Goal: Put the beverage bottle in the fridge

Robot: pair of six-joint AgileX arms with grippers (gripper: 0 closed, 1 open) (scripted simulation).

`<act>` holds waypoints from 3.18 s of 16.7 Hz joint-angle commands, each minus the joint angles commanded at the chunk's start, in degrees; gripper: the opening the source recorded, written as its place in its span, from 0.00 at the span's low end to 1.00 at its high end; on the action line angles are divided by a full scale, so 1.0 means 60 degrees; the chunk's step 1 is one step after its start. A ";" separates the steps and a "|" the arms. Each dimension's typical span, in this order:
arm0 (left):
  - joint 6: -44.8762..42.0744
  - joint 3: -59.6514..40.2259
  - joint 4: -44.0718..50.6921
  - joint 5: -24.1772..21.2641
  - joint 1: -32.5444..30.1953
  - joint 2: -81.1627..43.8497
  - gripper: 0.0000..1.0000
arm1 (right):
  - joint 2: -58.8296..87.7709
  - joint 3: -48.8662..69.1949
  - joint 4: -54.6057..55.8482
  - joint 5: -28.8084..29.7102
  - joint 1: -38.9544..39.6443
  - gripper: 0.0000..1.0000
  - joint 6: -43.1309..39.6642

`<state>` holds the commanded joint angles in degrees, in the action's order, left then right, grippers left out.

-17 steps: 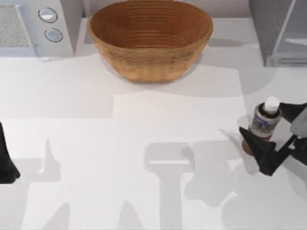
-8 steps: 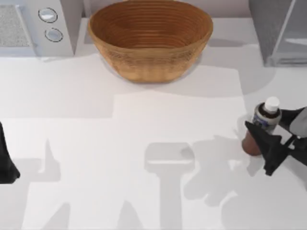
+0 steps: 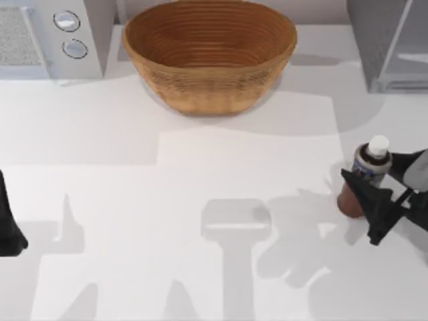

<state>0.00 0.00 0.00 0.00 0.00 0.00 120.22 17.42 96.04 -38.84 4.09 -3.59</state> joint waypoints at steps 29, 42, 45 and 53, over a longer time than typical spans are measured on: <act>0.0000 0.0000 0.0000 0.0000 0.0000 0.0000 1.00 | -0.3364 0.0527 -0.4716 -0.4027 -0.4002 0.01 -0.0975; 0.0000 0.0000 0.0000 0.0000 0.0000 0.0000 1.00 | -0.9979 -0.0614 -0.8865 0.0083 -0.2851 0.01 -0.0461; 0.0000 0.0000 0.0000 0.0000 0.0000 0.0000 1.00 | -1.1197 -0.1156 -1.0189 0.1256 -0.2634 0.01 -0.0161; 0.0000 0.0000 0.0000 0.0000 0.0000 0.0000 1.00 | -1.6905 -0.2052 -1.3569 0.4393 -0.1777 0.01 0.0193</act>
<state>0.00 0.00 0.00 0.00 0.00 0.00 18.79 5.11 14.63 -12.49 -6.58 -2.43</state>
